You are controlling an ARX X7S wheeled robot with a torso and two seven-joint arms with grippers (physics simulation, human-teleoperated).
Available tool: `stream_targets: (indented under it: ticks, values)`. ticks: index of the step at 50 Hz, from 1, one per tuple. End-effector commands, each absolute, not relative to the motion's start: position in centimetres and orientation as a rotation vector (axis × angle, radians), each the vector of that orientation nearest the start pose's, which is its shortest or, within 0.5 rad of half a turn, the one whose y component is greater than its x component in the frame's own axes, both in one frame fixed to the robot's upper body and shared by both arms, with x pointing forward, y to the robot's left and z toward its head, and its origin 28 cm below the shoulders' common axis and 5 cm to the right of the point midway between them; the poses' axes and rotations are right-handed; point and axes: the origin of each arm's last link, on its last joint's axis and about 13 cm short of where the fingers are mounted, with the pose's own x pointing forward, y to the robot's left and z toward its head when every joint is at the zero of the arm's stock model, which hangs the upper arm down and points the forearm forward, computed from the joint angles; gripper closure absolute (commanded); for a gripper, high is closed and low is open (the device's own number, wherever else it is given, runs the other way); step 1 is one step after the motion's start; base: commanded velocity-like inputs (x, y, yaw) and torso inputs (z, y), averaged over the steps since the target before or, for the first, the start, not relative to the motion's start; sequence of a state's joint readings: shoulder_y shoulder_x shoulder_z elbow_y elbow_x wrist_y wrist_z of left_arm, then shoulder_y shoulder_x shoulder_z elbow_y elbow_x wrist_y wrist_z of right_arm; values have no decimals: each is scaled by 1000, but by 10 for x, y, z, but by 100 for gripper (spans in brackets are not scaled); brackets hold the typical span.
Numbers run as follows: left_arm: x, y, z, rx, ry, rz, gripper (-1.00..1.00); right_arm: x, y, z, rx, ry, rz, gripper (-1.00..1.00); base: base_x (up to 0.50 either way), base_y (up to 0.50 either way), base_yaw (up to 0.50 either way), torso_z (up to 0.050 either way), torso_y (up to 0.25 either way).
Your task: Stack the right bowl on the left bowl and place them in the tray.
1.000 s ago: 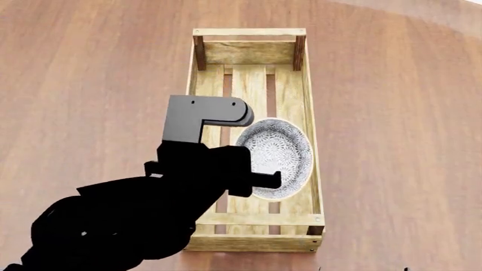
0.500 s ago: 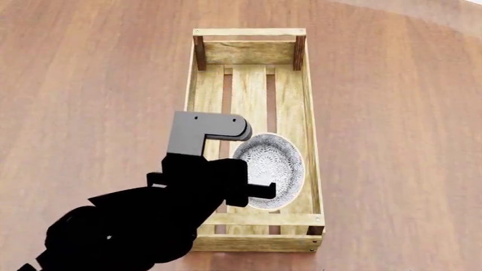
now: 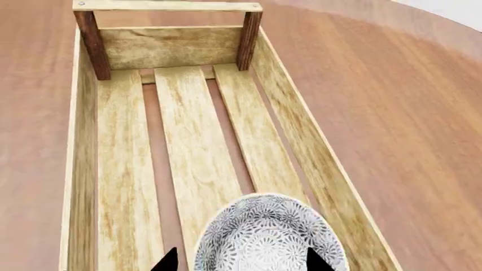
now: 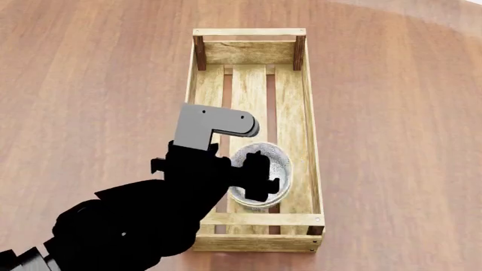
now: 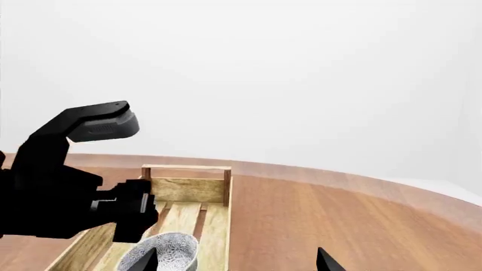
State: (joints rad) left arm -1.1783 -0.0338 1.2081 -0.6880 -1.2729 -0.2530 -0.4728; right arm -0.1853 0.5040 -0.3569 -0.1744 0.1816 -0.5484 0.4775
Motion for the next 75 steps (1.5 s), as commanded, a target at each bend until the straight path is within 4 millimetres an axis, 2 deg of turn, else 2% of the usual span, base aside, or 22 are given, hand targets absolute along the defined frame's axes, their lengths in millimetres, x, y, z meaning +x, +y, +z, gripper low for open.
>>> stream_targets:
  ticks: [1,18,26,40,46,52,55,60,62,64,65,69,72,75]
  values:
    - [366,74,165,-8,222,-339,-100,156,-125,45,-41,-430,15,-100,0,0,0,0,0]
    - [367,80,167,22,176,-321,-100,157,-123,45,-44,-428,22,-100,0,0,0,0,0]
    - [368,89,168,20,158,-299,-100,157,-120,45,-48,-427,34,-100,0,0,0,0,0]
    - [362,126,176,28,97,-247,-100,156,-104,49,-64,-433,86,-100,0,0,0,0,0]
    - [357,154,184,47,52,-191,-100,155,-97,53,-76,-439,113,-100,0,0,0,0,0]
    - [318,189,197,142,-114,-180,-100,154,-92,56,-92,-445,130,-100,0,0,0,0,0]
    - [299,202,190,215,-170,-182,-100,154,-92,58,-91,-446,130,-100,0,0,0,0,0]
    - [275,228,175,218,-217,-144,-100,152,-92,58,-93,-447,125,-100,0,0,0,0,0]
    - [255,248,157,184,-245,-78,-100,152,-97,59,-87,-454,99,-100,0,0,0,0,0]
    - [251,252,153,183,-249,-55,-100,153,-98,59,-84,-454,96,-100,0,0,0,0,0]
    - [226,265,133,180,-273,-19,-100,154,-102,59,-86,-454,76,-100,0,0,0,0,0]
    - [192,285,104,201,-307,78,-100,155,-106,58,-92,-451,54,-100,0,0,0,0,0]
    - [178,297,81,233,-298,152,-100,155,-107,55,-93,-446,44,-100,0,0,0,0,0]
    - [169,304,77,209,-317,217,-100,154,-108,55,-84,-455,27,-100,0,0,0,0,0]
